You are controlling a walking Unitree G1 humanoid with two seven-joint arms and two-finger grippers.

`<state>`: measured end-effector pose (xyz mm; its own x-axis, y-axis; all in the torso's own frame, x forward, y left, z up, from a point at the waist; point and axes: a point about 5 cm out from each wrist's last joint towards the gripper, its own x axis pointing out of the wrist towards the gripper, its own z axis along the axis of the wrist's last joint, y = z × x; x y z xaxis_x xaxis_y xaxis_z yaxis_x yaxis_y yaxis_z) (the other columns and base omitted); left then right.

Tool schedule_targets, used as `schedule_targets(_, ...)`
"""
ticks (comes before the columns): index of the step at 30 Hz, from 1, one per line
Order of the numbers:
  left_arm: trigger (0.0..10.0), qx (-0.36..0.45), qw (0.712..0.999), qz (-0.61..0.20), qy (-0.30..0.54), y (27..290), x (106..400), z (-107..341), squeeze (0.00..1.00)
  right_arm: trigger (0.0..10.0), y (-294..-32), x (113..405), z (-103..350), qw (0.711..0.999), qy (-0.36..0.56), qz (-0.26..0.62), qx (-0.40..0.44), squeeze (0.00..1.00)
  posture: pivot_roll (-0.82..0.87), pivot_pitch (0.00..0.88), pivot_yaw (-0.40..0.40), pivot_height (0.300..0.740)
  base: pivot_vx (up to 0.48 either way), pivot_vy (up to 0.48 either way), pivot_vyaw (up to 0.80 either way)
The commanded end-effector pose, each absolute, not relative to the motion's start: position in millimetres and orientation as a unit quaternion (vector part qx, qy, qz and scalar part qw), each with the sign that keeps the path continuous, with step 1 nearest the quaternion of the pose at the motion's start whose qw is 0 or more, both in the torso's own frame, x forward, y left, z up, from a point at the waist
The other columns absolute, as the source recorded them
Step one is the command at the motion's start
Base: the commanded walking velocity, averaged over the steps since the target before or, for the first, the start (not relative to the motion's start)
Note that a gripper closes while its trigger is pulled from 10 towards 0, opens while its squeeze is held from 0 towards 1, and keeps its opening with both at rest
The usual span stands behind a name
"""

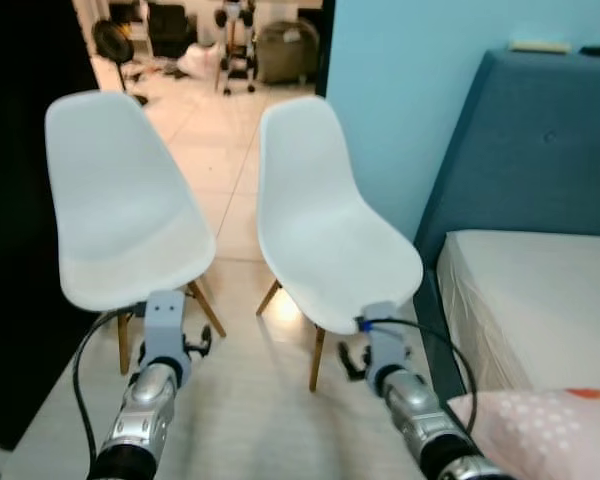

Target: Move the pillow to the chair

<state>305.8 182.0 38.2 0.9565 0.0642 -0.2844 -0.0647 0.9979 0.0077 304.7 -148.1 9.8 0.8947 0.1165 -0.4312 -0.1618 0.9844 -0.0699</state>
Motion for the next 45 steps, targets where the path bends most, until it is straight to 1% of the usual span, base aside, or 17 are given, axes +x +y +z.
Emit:
schedule_targets(1, 10.0, 0.004, 0.987, 0.027, 0.156, 180.7, 303.0, 32.7, 0.00, 10.0, -153.3, 303.3, 8.8, 0.972, 0.220, 0.062, -0.051, 0.00, -0.04, 0.031, 0.014, 0.705, 0.266, 0.000, 0.00)
schedule_targets(9, 10.0, -0.001, 0.988, 0.028, 0.152, 179.5, 304.7, 34.0, 0.00, 10.0, -155.0, 301.7, 7.1, 0.971, 0.224, 0.064, -0.055, 0.00, -0.03, 0.034, 0.002, 0.705, 0.265, 0.000, 0.00)
schedule_targets(19, 10.0, -0.001, 0.988, 0.036, 0.151, 184.2, 301.4, 32.3, 0.00, 10.0, -152.4, 305.0, 9.4, 0.970, 0.224, 0.070, -0.058, 0.00, -0.01, 0.034, -0.017, 0.705, 0.264, 0.000, 0.00)
schedule_targets(26, 10.0, -0.001, 0.988, 0.037, 0.151, 184.6, 300.9, 32.1, 0.00, 10.0, -152.2, 304.4, 8.8, 0.970, 0.225, 0.070, -0.058, 0.00, -0.01, 0.029, -0.015, 0.705, 0.258, 0.000, 0.00)
schedule_targets(36, 10.0, -0.004, 0.988, 0.042, 0.147, 183.5, 301.9, 32.8, 0.00, 10.0, -156.5, 303.0, 6.4, 0.967, 0.235, 0.063, -0.072, 0.00, -0.01, 0.022, -0.020, 0.705, 0.000, 0.000, 0.00)
schedule_targets(45, 10.0, 0.000, 0.988, 0.047, 0.149, 186.5, 299.8, 31.3, 0.00, 10.0, -159.2, 303.4, 6.7, 0.968, 0.236, 0.055, -0.063, 0.00, 0.00, 0.025, -0.023, 0.705, 0.000, 0.000, -0.80)
